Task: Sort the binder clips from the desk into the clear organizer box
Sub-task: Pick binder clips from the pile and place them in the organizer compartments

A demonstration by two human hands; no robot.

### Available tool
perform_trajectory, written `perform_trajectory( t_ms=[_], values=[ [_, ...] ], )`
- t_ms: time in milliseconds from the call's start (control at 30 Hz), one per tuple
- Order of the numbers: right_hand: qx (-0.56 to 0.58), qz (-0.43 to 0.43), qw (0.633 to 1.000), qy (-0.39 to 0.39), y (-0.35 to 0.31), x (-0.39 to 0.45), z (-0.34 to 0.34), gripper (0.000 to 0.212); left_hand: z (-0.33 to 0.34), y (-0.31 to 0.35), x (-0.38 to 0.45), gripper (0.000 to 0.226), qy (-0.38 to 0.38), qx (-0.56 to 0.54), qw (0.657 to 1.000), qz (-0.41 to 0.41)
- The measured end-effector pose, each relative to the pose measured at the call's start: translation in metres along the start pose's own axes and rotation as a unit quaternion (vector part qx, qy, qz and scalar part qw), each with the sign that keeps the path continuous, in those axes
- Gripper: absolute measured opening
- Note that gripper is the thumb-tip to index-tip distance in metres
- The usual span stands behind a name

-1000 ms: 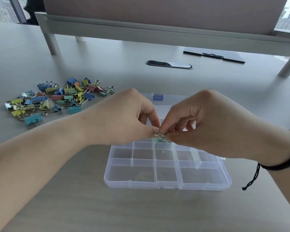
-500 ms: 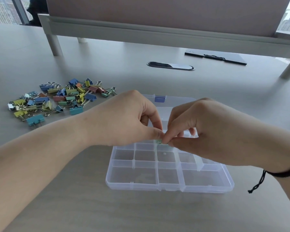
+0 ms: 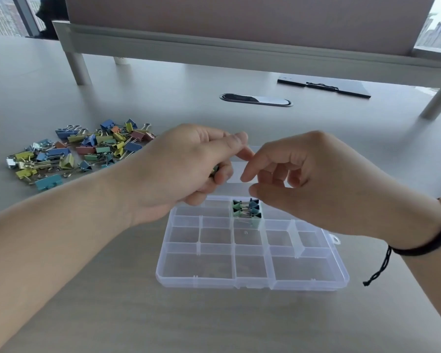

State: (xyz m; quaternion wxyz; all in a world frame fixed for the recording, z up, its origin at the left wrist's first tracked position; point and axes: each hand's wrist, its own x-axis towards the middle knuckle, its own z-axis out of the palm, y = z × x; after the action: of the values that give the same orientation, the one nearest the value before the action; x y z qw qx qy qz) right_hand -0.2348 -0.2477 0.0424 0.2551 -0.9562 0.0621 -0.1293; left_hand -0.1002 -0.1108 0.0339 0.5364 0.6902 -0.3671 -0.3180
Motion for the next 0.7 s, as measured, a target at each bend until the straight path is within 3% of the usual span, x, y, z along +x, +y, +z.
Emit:
perform_trajectory(
  t_ms=[200, 333, 600, 700],
  values=[
    [-0.048, 0.037, 0.996, -0.073, 0.005, 0.001, -0.001, 0.02, -0.01, 0.003, 0.001, 0.017, 0.029, -0.106, 0.99, -0.092],
    [-0.037, 0.03, 0.997, -0.055, 0.005, 0.001, 0.002, 0.017, -0.015, 0.003, 0.003, 0.013, 0.023, -0.197, 0.972, -0.123],
    [0.039, -0.003, 0.997, 0.066, 0.0, 0.003, 0.01, 0.022, -0.011, -0.001, 0.004, 0.059, -0.077, -0.269, 0.952, -0.128],
    [0.037, -0.006, 0.997, 0.072, -0.001, 0.003, 0.014, 0.024, -0.007, -0.004, 0.007, 0.06, -0.108, -0.246, 0.957, -0.104]
  ],
)
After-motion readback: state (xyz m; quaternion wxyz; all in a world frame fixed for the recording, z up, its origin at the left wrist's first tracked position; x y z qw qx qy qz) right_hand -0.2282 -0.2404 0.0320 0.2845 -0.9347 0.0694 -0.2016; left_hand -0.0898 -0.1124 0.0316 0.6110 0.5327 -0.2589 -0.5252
